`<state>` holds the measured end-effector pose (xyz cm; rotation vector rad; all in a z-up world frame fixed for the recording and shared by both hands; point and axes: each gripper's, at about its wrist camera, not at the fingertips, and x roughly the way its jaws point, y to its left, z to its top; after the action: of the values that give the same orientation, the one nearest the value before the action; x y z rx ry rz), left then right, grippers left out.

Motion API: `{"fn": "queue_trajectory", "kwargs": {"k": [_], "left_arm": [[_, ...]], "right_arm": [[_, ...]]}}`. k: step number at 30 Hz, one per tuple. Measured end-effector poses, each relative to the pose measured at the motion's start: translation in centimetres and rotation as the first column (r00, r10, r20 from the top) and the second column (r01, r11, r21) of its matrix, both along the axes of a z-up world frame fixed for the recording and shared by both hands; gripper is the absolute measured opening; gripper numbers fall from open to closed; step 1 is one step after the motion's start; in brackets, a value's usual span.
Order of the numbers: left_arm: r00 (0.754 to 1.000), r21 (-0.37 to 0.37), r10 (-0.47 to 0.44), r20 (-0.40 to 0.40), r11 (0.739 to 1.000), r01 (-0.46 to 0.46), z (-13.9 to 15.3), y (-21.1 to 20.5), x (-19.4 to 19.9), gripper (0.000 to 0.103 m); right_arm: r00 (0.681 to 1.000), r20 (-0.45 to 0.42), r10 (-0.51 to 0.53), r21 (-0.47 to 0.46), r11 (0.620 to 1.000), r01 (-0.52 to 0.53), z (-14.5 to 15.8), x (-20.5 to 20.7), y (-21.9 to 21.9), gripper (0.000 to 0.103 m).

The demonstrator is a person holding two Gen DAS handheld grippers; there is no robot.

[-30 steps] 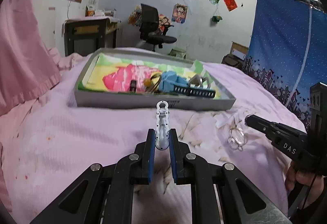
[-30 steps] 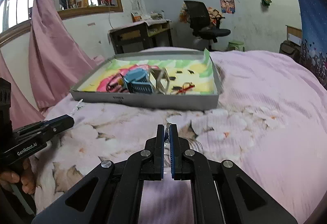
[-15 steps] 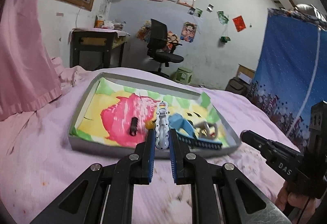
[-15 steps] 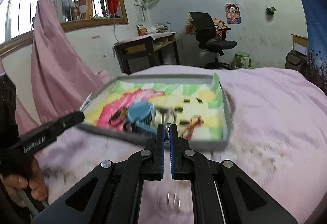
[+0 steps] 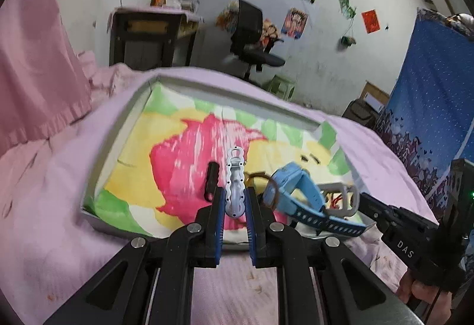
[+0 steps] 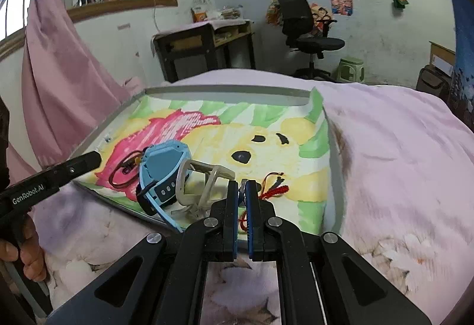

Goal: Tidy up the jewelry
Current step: 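Carry the white clip and held ring into the tray and open both tools, then withdraw both tools from the tray toward the remaining silver rings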

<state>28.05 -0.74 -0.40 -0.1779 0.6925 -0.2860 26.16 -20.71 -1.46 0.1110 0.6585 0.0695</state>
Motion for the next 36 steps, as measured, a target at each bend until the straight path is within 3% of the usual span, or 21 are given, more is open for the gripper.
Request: {"fn": "queue_trajectory", "kwargs": {"k": [7,16,20,23,26,28,32,36], "left_arm": [[0.999,0.01,-0.014,-0.051,1.0,0.015,-0.9,-0.1,0.5,0.013],[0.998,0.026,-0.023,-0.064,0.999,0.025,-0.8,-0.3,0.6,0.013],[0.998,0.019,-0.026,-0.059,0.999,0.028,-0.8,-0.3,0.5,0.015],[0.999,0.019,-0.029,-0.046,0.999,0.03,-0.5,-0.3,0.1,0.022],[0.999,0.023,-0.025,-0.021,0.999,0.025,0.0,-0.1,-0.7,0.034],[1.0,0.02,-0.018,0.002,1.0,0.018,0.4,0.1,-1.4,0.051],[0.999,0.02,-0.013,0.052,1.0,0.012,1.4,0.4,-3.0,0.06],[0.993,0.029,-0.01,0.12,1.0,0.006,2.4,0.2,-5.0,0.078]], "right_arm": [[0.996,-0.091,0.001,-0.011,1.0,-0.002,-1.9,1.4,0.3,0.005],[0.995,-0.098,0.004,0.0,1.0,-0.004,-2.1,1.6,0.2,0.005],[0.996,-0.084,0.005,0.004,1.0,-0.005,-2.0,1.2,0.2,0.015],[0.999,-0.051,-0.003,-0.006,1.0,0.003,-1.5,0.5,0.2,0.032],[1.0,-0.011,-0.017,-0.024,1.0,0.016,-0.6,-0.4,0.2,0.033],[1.0,0.016,-0.021,-0.042,0.999,0.021,0.0,-1.3,0.3,0.034],[0.995,0.088,-0.035,-0.068,0.997,0.041,1.3,-3.5,0.3,0.051],[0.982,0.184,-0.051,-0.048,0.997,0.061,2.9,-6.1,-0.1,0.07]]}}
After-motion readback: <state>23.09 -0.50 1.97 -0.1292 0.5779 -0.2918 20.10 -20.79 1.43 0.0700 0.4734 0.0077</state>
